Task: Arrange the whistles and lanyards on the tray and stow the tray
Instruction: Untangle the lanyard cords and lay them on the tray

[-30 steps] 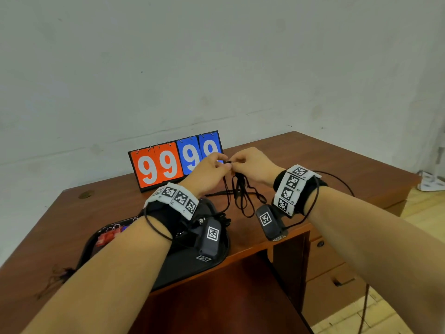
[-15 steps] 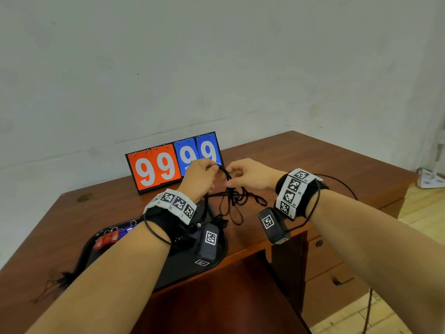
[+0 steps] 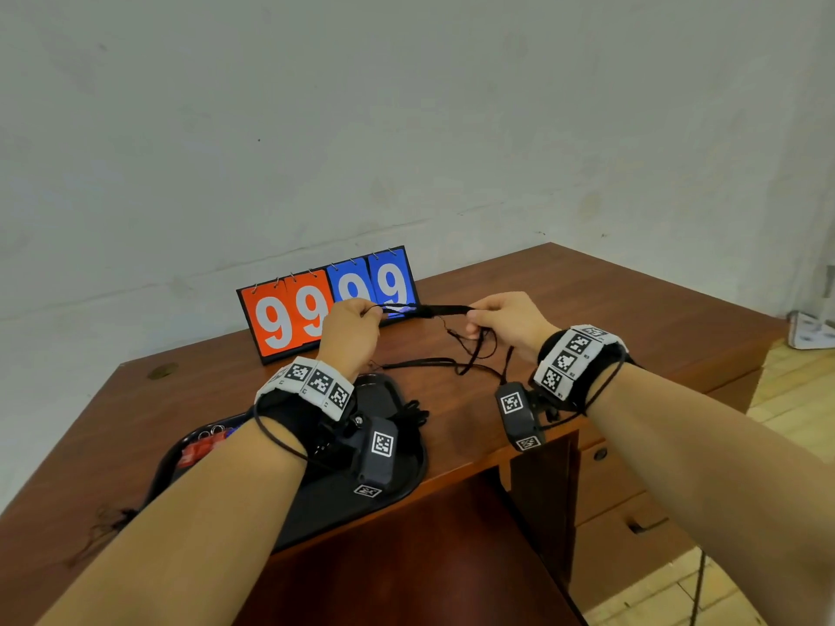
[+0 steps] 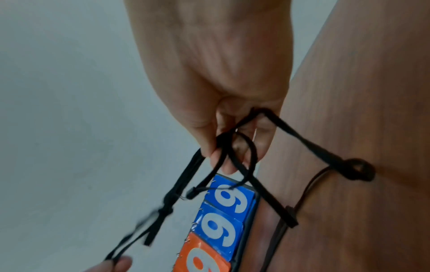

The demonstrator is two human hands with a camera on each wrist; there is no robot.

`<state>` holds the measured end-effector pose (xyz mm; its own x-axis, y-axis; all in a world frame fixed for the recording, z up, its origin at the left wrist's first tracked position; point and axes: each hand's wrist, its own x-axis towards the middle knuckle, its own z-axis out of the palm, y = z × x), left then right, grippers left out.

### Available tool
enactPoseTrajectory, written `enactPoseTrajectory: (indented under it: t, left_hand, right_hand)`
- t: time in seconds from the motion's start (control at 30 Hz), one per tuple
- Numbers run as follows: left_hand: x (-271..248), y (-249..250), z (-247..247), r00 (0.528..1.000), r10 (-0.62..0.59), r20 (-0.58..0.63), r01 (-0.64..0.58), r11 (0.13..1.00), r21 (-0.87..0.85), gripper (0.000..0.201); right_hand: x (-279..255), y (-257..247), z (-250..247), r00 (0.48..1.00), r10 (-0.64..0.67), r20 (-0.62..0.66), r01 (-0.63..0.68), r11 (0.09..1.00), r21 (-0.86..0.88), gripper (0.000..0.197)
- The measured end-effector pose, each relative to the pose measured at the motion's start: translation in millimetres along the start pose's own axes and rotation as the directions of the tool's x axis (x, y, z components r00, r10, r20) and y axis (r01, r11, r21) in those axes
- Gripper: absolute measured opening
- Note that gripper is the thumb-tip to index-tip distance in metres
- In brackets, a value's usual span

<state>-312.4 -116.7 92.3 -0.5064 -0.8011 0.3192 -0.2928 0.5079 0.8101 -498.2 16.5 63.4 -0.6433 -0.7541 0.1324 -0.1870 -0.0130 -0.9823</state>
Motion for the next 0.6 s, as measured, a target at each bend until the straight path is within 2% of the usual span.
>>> enactPoseTrajectory:
  t: [0.17,0.33,0.47,0.53,0.6]
  left_hand:
    - [0.0,-2.2,-3.3,1.0,0.003,-0.017,-0.002,1.0,0.02,0.022]
    - [0.8,-3.4,-5.0,0.999,0.006,-0.052,-0.004,1.0,0.028,0.022]
    - [0.0,-1.6,-6.7,1.0,0.008,-0.029,-0.007,0.999,0.041,0.022]
    - [-1.6,1.1,-6.3,1.0,0.013,-0.009,-0.013,0.999,0.039,0.026]
    - [-3.5,4.2,-4.5,1.0,0.019,0.01,-0.02,0.999,0.04,0.031]
  right_hand:
    - [13.3,29.4,-18.1,0.957,0.186,-0.221,-0.2,0.979,-0.041,0.006]
    - [11.2,45.5,-33.3,0.924,0.197,-0.328,-0.279,0.933,-0.228,0.009]
    - [6.3,49.4,-38.6,0.955,0.187,-0.23,-0.274,0.853,-0.444,0.024]
    - [4.0,44.3,-33.6,0.978,0.142,-0.153,-0.203,0.824,-0.529,0.04]
    - [3.0,33.6,-24.7,0.993,0.083,-0.088,-0.118,0.835,-0.538,0.046]
